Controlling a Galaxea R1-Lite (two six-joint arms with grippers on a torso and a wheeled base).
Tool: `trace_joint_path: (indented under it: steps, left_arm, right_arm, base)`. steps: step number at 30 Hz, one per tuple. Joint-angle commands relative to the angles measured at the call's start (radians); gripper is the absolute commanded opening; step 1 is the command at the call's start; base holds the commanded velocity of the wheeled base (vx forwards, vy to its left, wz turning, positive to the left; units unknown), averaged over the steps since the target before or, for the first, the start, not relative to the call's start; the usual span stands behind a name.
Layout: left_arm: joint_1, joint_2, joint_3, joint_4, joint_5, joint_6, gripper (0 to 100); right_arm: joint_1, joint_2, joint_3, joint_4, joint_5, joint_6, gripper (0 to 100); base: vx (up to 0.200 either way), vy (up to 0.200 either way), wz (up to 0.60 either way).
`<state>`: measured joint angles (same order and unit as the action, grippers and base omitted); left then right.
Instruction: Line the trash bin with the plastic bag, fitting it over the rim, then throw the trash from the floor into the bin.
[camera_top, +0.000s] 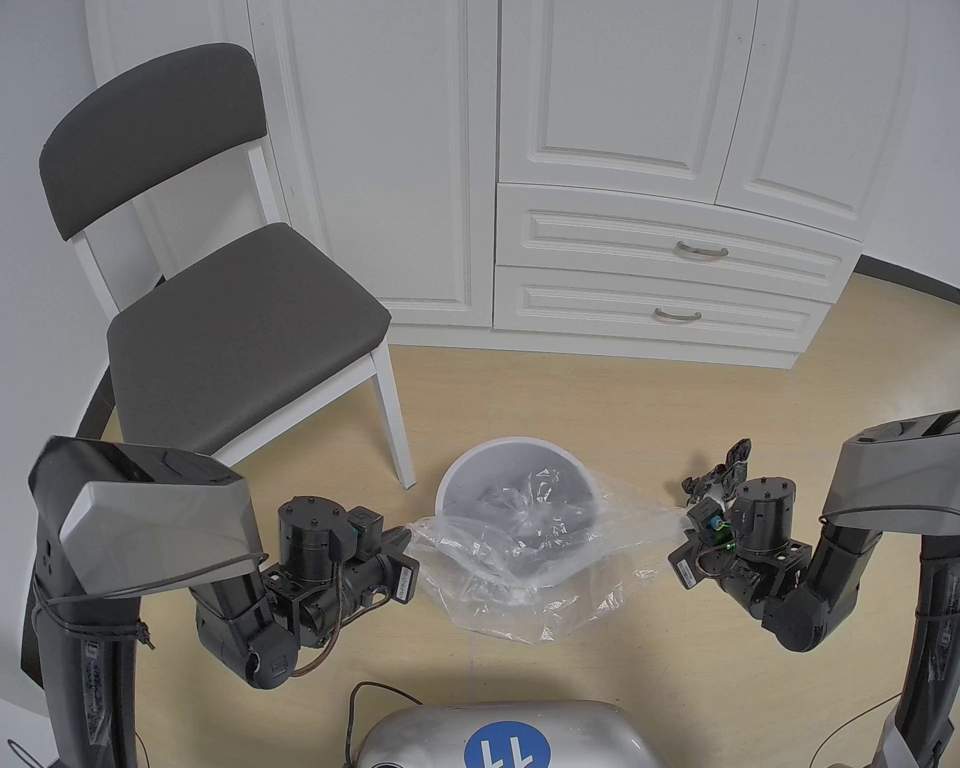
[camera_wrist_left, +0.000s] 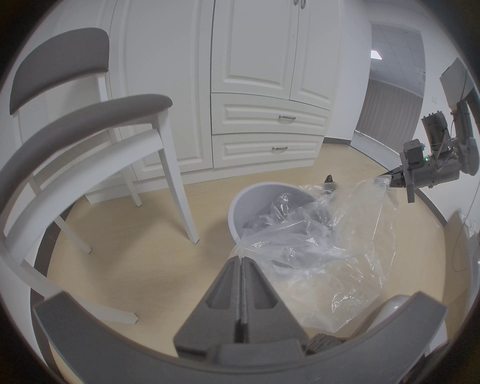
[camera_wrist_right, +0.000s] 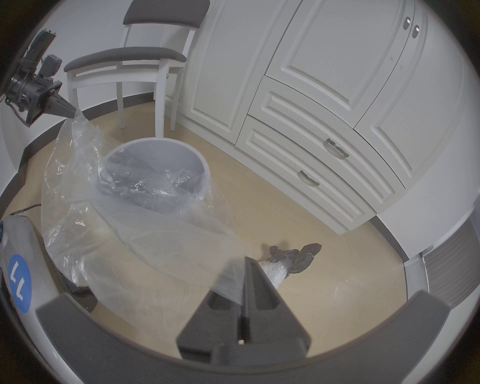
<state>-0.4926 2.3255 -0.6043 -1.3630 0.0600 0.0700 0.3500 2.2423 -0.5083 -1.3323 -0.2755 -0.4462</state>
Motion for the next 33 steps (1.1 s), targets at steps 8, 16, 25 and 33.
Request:
trace_joint_path:
  steps: [8,16,25,33]
  left_arm:
    - [0.031,0.117,-0.147,0.002,0.067,-0.041,0]
    - [0.077,0.092,-0.169,-0.002,0.078,-0.045,0]
    - [0.08,0.064,-0.169,-0.002,0.078,-0.045,0]
    - [0.071,0.08,-0.146,0.008,0.077,-0.042,0]
  right_arm:
    - [0.029,0.187,-0.231,-0.107,-0.05,0.119,0]
    - [0.055,0.224,-0.424,-0.14,-0.157,0.215,0]
    - [0.052,0.221,-0.409,-0.128,-0.157,0.231,0]
    - [0.037,0.192,-0.297,-0.082,-0.154,0.172,0]
  base:
    - [0.0,0.0,0.0]
    - [0.0,0.0,0.0]
    - [0.0,0.0,0.0]
    - [0.0,0.0,0.0]
